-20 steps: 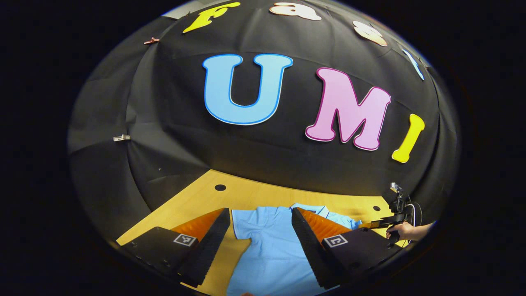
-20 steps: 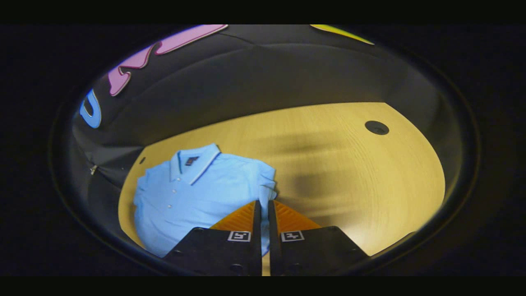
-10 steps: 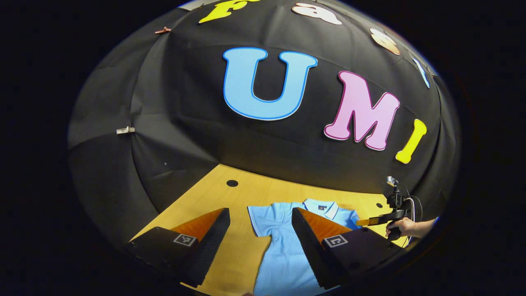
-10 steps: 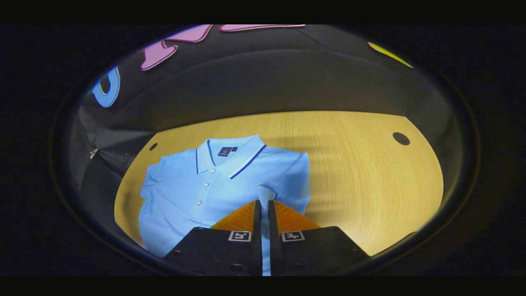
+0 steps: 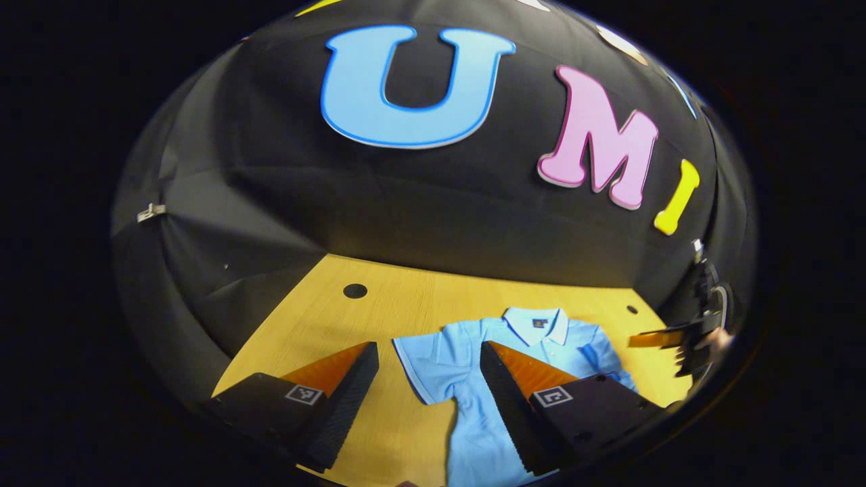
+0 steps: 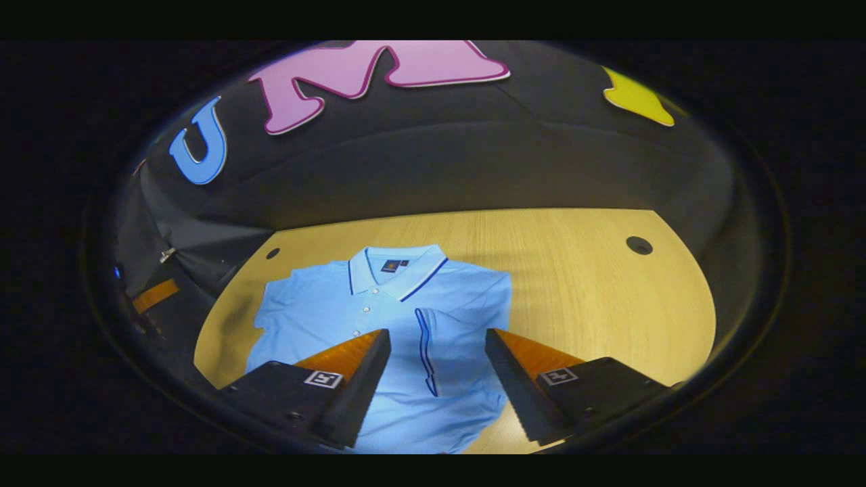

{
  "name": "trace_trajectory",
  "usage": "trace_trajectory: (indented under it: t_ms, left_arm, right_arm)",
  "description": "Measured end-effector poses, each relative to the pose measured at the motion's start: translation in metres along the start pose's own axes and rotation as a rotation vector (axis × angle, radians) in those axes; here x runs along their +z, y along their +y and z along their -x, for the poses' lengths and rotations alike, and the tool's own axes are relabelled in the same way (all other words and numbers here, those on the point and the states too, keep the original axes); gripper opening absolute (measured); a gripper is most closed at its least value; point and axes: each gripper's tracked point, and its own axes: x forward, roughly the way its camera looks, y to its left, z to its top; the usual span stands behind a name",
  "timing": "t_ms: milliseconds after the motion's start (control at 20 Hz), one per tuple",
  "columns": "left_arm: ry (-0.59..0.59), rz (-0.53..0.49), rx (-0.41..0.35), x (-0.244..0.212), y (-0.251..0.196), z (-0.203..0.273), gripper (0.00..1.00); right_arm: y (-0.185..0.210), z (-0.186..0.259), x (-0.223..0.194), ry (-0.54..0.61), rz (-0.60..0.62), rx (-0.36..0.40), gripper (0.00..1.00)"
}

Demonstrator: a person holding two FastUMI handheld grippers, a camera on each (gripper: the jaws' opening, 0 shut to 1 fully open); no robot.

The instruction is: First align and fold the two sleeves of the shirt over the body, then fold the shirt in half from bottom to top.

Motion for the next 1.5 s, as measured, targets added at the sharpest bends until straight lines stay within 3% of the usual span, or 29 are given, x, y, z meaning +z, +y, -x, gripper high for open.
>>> trace_trajectory:
  t_ms: [50, 100, 350, 600, 700, 750, 800, 950, 1100, 1300, 1500]
  left_arm:
    - [0.003, -0.002, -0.027, -0.002, -0.002, -0.02, 0.97]
    - [0.039, -0.004, -0.025, -0.009, 0.002, -0.042, 0.97]
    - [0.19, -0.134, 0.08, -0.049, 0.039, -0.121, 0.97]
    - [0.279, -0.132, 0.051, -0.088, 0.017, -0.15, 0.97]
    - [0.384, -0.099, 0.054, -0.121, 0.015, -0.152, 0.96]
    - [0.294, -0.115, 0.045, -0.108, 0.012, -0.17, 0.96]
    - [0.344, -0.097, 0.038, -0.128, 0.008, -0.174, 0.84]
    - [0.294, -0.067, 0.041, -0.116, -0.001, -0.163, 0.46]
    - [0.299, -0.08, 0.041, -0.116, -0.004, -0.163, 0.08]
    - [0.279, -0.053, 0.001, -0.102, -0.022, -0.157, 0.06]
    - [0.156, -0.111, -0.144, -0.049, -0.073, -0.132, 0.06]
  right_arm:
    - [-0.004, 0.011, 0.001, -0.015, -0.018, -0.001, 0.86]
    - [-0.006, 0.022, 0.001, -0.027, -0.044, 0.0, 0.99]
    - [-0.044, 0.064, -0.013, -0.041, -0.11, -0.045, 0.98]
    - [-0.081, 0.081, -0.021, -0.04, -0.136, -0.11, 0.98]
    - [-0.085, 0.081, -0.017, -0.055, -0.169, -0.108, 0.98]
    - [-0.086, 0.08, -0.016, -0.054, -0.173, -0.109, 0.98]
    - [-0.088, 0.078, -0.017, -0.05, -0.151, -0.12, 0.98]
    - [-0.082, 0.075, -0.011, -0.05, -0.065, -0.11, 0.98]
    - [-0.085, 0.076, -0.009, -0.052, -0.069, -0.092, 0.98]
    - [-0.091, 0.082, 0.0, -0.095, -0.071, -0.104, 0.98]
    - [-0.092, 0.087, -0.004, -0.089, -0.058, -0.101, 0.98]
